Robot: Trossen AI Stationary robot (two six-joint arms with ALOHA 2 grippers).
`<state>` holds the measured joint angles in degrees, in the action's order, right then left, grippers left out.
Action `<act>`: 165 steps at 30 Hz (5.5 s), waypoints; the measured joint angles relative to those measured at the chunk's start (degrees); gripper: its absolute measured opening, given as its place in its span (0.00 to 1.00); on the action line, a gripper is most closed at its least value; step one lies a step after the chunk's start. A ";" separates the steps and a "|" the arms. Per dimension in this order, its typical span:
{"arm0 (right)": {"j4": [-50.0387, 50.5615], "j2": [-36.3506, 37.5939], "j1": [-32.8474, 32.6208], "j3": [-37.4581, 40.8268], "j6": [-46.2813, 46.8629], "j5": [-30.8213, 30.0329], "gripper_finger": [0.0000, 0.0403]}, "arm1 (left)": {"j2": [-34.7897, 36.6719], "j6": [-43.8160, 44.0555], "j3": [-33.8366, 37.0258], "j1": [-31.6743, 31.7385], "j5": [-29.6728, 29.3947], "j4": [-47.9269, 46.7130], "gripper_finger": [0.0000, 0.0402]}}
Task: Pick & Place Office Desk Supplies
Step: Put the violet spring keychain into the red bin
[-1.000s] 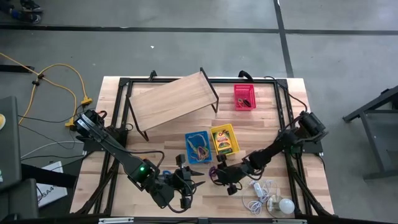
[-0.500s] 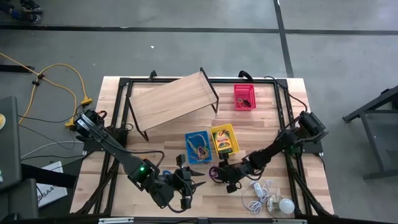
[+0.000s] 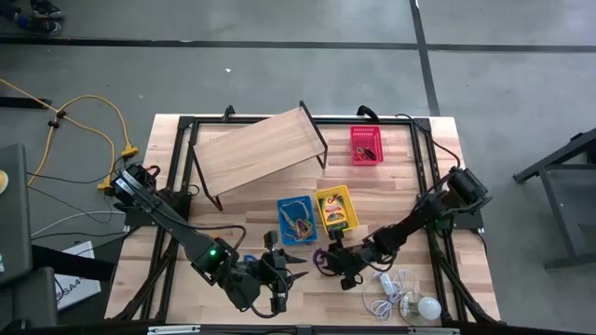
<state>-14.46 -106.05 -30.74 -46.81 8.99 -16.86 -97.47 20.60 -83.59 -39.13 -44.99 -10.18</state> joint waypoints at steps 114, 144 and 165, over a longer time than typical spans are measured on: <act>11.70 18.52 6.77 -0.02 -0.94 0.30 0.07 | -0.02 -0.01 0.00 0.02 -0.02 1.69 0.28; 32.71 31.23 36.79 0.73 4.56 3.41 0.07 | -0.02 -0.02 -0.02 0.01 -0.02 3.52 0.28; 38.57 32.15 58.36 1.05 3.66 1.95 0.07 | -0.02 -0.01 -0.02 0.02 -0.02 4.27 0.28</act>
<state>24.11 -73.90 27.62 -45.76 12.66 -14.92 -97.49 20.59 -83.61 -39.11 -45.01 -5.91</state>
